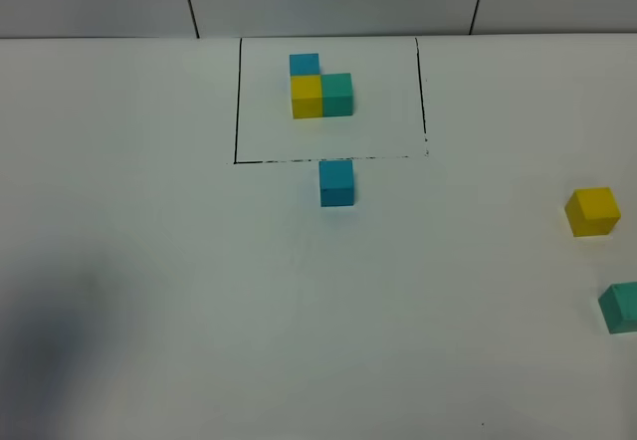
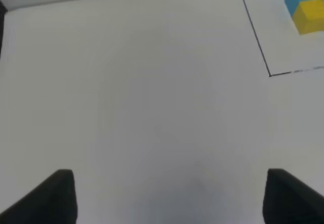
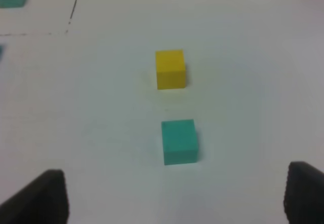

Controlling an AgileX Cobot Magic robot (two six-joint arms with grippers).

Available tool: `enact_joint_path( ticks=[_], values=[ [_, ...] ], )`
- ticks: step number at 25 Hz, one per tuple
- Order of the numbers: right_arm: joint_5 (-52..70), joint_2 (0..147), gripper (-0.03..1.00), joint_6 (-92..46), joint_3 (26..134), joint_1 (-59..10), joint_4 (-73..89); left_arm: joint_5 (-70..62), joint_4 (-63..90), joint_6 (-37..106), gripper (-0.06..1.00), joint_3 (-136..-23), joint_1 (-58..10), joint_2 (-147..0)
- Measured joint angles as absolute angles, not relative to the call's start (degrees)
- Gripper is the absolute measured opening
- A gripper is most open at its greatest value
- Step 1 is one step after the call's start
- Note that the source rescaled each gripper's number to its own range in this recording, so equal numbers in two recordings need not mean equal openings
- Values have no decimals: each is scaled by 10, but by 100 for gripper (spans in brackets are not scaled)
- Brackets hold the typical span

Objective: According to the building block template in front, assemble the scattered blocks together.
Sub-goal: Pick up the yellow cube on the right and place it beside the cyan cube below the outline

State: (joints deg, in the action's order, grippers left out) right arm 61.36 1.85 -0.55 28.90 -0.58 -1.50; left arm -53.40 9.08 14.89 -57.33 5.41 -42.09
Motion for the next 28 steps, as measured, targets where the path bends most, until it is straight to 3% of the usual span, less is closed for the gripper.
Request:
enact_joint_path(
  ticks=[10, 28],
  values=[
    [614, 18, 73, -3, 289, -6, -15, -581, 91, 147, 99, -471, 43, -211],
    [614, 18, 73, 0, 289, -6, -15, -612, 77, 136, 99, -290, 30, -35]
  ],
)
